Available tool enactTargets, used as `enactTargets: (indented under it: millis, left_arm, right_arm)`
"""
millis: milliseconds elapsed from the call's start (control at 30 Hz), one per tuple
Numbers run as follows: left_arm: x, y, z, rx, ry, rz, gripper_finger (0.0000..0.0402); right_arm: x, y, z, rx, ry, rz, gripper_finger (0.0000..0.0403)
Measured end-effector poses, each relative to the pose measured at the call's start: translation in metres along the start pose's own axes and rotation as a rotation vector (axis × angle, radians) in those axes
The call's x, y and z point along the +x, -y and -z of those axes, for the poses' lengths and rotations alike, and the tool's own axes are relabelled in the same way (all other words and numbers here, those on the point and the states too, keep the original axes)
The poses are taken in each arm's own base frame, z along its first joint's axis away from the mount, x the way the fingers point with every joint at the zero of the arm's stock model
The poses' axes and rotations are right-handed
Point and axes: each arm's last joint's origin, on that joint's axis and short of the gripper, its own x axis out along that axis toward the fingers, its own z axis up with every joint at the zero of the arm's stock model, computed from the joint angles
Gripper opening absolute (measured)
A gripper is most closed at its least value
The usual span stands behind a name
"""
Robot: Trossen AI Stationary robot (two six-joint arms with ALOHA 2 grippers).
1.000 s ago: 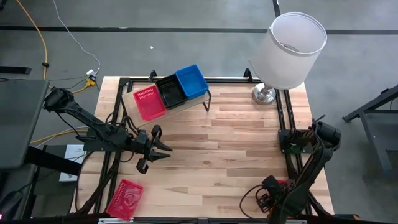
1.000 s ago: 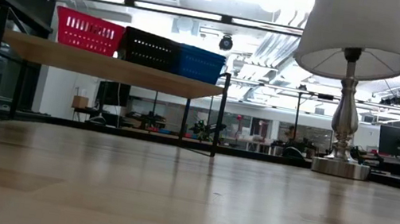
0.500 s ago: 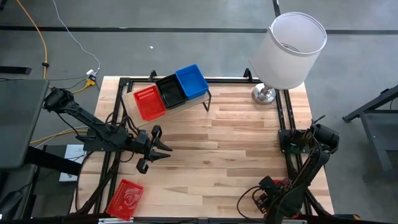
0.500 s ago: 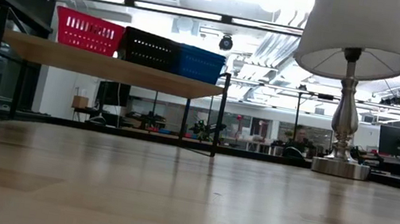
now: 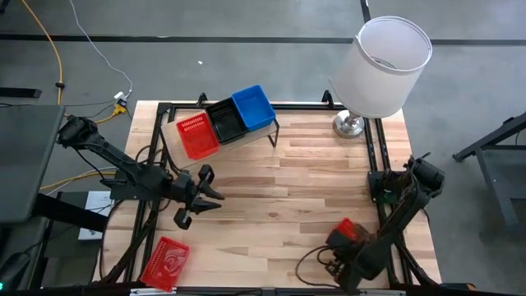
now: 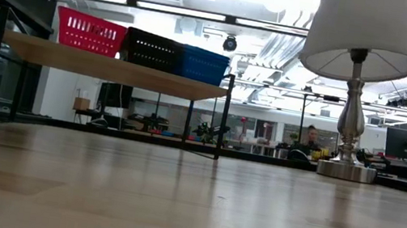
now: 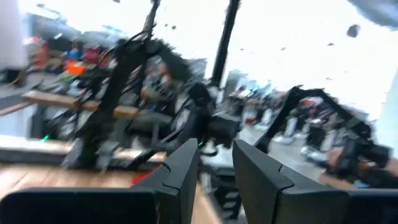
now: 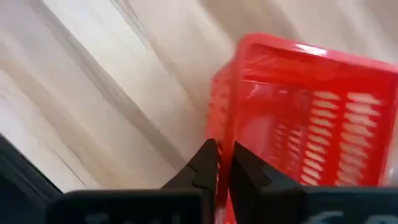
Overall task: Stack baskets on shelf by color
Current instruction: Stack the right red bin on top of the other red bin on the shelf
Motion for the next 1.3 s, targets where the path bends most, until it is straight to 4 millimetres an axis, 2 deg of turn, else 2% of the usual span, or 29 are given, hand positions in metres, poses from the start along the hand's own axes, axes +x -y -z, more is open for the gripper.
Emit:
enactTargets:
  millis: [267, 433, 533, 667, 800, 900, 967, 1000, 1100, 1300]
  left_arm:
    - [-0.007, 0.027, -0.012, 0.053, 0.133, 0.252, 0.0092]
    - [-0.017, 0.050, -0.014, 0.131, 0.188, 0.357, 0.0092]
    - [-0.021, 0.058, -0.014, 0.147, 0.195, 0.354, 0.0092]
    - [-0.024, 0.063, -0.014, 0.152, 0.195, 0.331, 0.0092]
    - [-0.026, 0.066, -0.013, 0.174, 0.198, 0.344, 0.0092]
    - [-0.027, 0.067, -0.013, 0.185, 0.199, 0.347, 0.0092]
    - [-0.027, 0.067, -0.013, 0.185, 0.199, 0.346, 0.0092]
    - [-0.027, 0.067, -0.013, 0.185, 0.199, 0.346, 0.0092]
    - [-0.027, 0.067, -0.013, 0.200, 0.199, 0.336, 0.0092]
    - [-0.026, 0.066, -0.012, 0.201, 0.188, 0.299, 0.0092]
  right_arm:
    - [-0.026, -0.028, -0.078, -0.299, 0.468, -0.089, 0.0002]
    - [-0.030, -0.038, -0.144, -0.438, 0.602, -0.178, 0.0001]
    - [-0.038, -0.037, -0.188, -0.496, 0.666, -0.275, 0.0001]
    - [-0.067, -0.028, -0.241, -0.537, 0.812, -0.327, 0.0001]
    - [-0.115, -0.009, -0.288, -0.521, 0.992, -0.332, 0.0001]
    - [-0.146, 0.009, -0.318, -0.473, 1.106, -0.429, 0.0000]
    - [-0.157, 0.020, -0.336, -0.456, 1.174, -0.516, 0.0000]
    - [-0.160, 0.026, -0.344, -0.444, 1.191, -0.548, 0.0000]
    - [-0.152, 0.038, -0.369, -0.396, 1.215, -0.613, 0.0000]
    - [-0.110, 0.052, -0.409, -0.306, 1.139, -0.731, 0.0000]
